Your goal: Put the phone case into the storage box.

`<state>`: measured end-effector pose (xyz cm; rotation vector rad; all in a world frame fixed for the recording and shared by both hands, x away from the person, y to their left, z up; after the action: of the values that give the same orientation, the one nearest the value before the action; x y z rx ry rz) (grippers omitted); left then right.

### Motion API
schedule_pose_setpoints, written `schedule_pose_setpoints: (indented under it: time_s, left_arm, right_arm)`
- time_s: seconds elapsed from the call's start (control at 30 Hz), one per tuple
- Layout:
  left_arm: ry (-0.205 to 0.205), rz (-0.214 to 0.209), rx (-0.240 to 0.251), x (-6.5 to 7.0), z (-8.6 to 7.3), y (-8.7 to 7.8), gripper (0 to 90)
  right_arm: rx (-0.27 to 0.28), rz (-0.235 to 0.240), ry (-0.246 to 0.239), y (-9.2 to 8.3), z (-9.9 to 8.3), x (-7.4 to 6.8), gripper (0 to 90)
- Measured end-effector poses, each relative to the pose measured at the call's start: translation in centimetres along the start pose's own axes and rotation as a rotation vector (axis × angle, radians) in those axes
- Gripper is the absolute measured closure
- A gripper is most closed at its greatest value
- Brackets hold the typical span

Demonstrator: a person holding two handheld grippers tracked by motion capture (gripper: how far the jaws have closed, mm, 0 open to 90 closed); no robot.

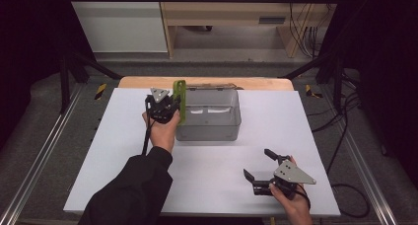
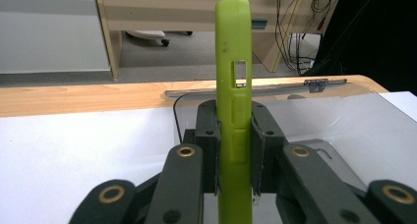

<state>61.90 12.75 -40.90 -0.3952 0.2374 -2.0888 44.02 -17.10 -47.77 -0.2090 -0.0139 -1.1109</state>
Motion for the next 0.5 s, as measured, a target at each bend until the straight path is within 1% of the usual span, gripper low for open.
schedule_pose_setpoints:
  time_s: [0.3, 0.5]
  left_arm:
    - [-0.015, -0.002, -0.01, -0.08, -0.59, 0.12, 77.3]
    - [-0.014, -0.004, -0.019, -0.06, -0.72, 0.2, 77.4]
  right_arm:
    - [-0.001, 0.0, -0.005, -0.01, 0.01, -0.04, 3.7]
    - [-0.003, -0.001, -0.007, 0.0, 0.01, -0.08, 3.8]
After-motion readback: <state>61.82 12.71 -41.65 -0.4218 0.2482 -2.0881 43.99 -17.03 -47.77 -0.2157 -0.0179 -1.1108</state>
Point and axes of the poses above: each handheld gripper's, and its own axes: y roughly forward along the jaws, z roughly out of its top, x roughly to its right, the point moved 6 cm from there along y, roughly forward along the jaws, and after that the axes turned 14 degrees about -z, right-handed, at the moved point
